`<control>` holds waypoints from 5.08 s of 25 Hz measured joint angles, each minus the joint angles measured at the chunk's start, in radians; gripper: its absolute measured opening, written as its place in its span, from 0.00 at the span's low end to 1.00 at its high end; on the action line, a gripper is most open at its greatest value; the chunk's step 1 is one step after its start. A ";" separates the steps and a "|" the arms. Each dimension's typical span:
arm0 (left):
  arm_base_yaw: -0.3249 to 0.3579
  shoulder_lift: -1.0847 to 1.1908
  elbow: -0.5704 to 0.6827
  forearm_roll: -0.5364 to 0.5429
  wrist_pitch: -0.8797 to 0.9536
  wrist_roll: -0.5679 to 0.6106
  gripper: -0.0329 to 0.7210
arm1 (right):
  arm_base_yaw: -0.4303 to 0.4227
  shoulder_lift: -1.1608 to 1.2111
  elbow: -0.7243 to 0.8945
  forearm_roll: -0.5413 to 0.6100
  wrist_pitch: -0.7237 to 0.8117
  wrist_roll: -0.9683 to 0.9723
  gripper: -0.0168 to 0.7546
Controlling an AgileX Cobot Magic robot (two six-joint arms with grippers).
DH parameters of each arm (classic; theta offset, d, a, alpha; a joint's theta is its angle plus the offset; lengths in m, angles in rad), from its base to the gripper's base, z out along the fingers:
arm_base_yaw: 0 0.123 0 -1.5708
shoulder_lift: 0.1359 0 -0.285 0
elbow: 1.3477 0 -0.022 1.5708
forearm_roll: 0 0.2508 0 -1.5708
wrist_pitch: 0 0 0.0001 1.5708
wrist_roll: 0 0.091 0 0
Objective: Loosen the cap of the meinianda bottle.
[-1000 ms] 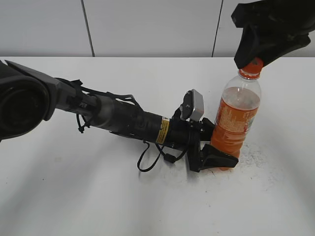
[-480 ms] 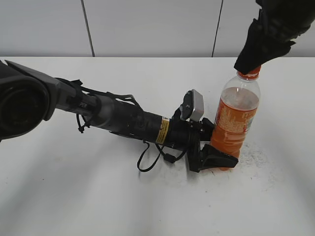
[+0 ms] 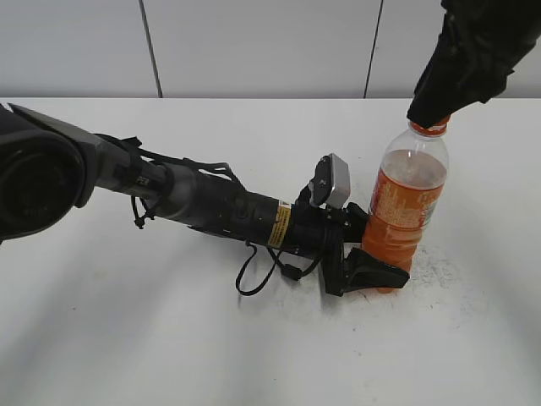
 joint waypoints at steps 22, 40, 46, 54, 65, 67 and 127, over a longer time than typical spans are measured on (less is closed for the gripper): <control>0.000 -0.001 0.000 0.007 0.000 0.000 0.78 | 0.000 -0.072 0.001 -0.002 -0.006 0.282 0.37; 0.000 -0.001 0.000 0.010 -0.001 0.000 0.78 | -0.274 -0.118 0.315 -0.137 -0.086 0.661 0.37; 0.000 -0.001 0.000 0.010 -0.002 0.000 0.78 | -0.280 -0.110 0.645 -0.090 -0.488 0.676 0.37; 0.000 -0.001 0.000 0.010 -0.002 0.000 0.78 | -0.280 0.037 0.782 -0.017 -0.806 0.666 0.37; 0.000 -0.001 0.000 0.012 -0.002 0.000 0.78 | -0.280 0.119 0.782 0.011 -0.883 0.657 0.56; 0.000 -0.001 0.000 0.012 -0.002 0.000 0.78 | -0.280 0.119 0.782 0.015 -0.885 0.657 0.62; 0.238 -0.894 0.635 0.397 0.986 -0.716 0.86 | -0.279 -0.400 0.782 0.075 -0.358 0.656 0.68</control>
